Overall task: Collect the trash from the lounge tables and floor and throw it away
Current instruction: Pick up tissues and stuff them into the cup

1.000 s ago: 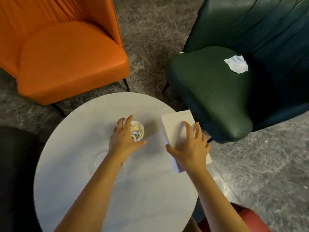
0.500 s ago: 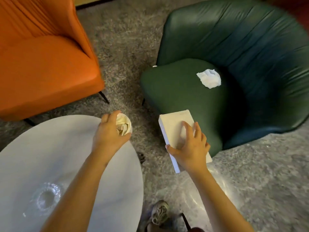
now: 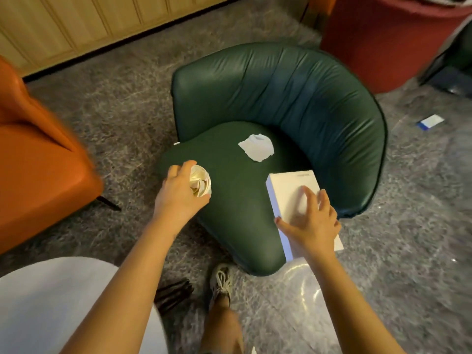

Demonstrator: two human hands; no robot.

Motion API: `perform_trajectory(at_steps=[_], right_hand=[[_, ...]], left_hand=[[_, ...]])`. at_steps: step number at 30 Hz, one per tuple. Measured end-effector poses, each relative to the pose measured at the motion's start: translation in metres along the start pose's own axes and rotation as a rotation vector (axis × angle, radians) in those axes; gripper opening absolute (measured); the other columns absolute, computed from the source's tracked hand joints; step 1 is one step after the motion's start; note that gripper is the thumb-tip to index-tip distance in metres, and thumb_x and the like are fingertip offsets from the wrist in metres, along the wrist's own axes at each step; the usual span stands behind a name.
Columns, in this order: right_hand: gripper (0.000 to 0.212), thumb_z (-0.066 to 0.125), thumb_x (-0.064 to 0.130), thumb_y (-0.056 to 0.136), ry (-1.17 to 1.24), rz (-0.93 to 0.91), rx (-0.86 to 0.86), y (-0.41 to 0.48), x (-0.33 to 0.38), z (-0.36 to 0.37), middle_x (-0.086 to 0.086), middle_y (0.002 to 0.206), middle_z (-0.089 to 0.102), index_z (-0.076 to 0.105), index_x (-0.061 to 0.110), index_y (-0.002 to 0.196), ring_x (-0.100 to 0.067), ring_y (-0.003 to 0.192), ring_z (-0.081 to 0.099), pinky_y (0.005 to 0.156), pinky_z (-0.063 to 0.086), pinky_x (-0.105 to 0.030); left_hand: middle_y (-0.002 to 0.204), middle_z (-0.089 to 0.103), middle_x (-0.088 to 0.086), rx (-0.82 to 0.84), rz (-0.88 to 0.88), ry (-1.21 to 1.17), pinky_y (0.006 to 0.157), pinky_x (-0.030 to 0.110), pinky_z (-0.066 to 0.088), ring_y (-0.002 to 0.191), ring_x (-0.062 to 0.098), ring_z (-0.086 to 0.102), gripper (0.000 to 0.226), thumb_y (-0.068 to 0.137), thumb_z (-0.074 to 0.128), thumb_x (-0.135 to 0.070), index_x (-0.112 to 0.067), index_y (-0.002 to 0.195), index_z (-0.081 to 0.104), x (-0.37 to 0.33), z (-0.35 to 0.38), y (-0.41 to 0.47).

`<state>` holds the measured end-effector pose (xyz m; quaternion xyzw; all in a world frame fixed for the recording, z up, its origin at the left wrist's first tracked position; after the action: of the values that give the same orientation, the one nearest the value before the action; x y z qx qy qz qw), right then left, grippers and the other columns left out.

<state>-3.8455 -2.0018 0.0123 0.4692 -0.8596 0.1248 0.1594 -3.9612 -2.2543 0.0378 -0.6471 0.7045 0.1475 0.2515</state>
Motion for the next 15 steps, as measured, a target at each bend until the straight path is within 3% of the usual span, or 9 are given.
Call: perform_trajectory(at_steps=[6,15], right_hand=[[0.086,0.07,0.054,0.068,-0.003,0.067,-0.001,0.086,-0.003,0.021,-0.008,0.151,0.015,0.026,0.027,0.137,-0.034,0.131,0.023,0.102,0.024,-0.048],[0.091,0.069,0.056,0.069,0.008,0.217,0.023,0.247,-0.02,0.148,-0.009,0.153,0.013,0.023,0.027,0.141,-0.033,0.134,0.02,0.104,0.024,-0.048]], left_hand=[[0.127,0.039,0.006,0.032,0.05,-0.002,0.082,0.04,0.044,0.111,0.031,0.047,0.07,0.072,0.072,-0.032,-0.027,0.132,0.036,-0.041,0.035,0.089],[0.124,0.041,0.002,0.123,-0.019,-0.002,0.076,0.035,0.046,0.107,0.027,0.05,0.075,0.068,0.075,-0.028,-0.029,0.132,0.036,-0.019,0.162,0.244]])
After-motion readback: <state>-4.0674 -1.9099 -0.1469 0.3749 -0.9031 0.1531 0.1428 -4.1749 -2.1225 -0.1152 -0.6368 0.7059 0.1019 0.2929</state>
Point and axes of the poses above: each hand's wrist, its own y-axis towards the middle knuckle, its own z-axis out of the palm, x = y × z, the point moved 6 cm from there along y, towards the middle knuckle
